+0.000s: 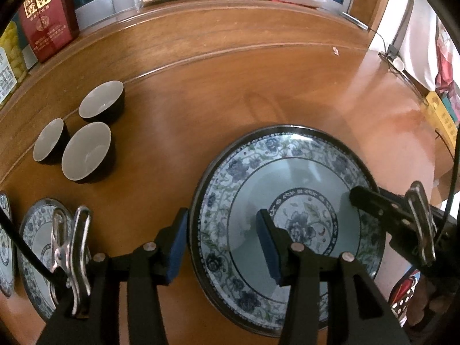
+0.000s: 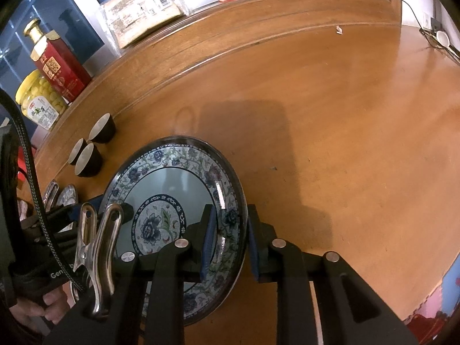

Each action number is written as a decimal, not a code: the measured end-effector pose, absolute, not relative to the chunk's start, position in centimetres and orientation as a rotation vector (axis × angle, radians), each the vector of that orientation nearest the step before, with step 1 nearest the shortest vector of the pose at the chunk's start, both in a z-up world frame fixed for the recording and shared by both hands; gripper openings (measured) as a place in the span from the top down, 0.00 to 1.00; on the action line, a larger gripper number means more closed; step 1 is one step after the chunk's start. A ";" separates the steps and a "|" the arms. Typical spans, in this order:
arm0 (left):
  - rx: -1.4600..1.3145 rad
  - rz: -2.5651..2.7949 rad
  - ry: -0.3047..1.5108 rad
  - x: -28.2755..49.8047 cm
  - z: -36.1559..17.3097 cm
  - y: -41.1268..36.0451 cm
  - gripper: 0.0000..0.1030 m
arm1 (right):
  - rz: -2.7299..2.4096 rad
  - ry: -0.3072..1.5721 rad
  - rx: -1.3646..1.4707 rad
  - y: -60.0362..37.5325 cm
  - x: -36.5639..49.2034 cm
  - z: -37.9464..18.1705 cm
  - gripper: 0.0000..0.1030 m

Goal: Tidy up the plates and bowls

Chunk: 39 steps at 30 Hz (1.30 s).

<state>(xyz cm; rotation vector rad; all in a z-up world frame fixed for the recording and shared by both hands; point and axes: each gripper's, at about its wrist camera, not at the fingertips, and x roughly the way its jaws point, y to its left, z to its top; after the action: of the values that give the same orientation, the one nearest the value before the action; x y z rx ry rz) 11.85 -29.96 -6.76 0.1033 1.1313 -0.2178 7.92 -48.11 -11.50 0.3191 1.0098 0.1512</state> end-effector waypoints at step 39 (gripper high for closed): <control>0.041 -0.185 1.051 7.0 -1.6 -20.8 0.40 | 0.130 0.939 0.377 -44.6 4.1 -7.1 0.36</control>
<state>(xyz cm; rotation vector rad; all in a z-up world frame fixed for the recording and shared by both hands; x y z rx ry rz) 7.03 -20.80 -1.60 0.0410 1.0507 -0.1846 4.09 -44.62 -7.08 0.3772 0.9388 0.1305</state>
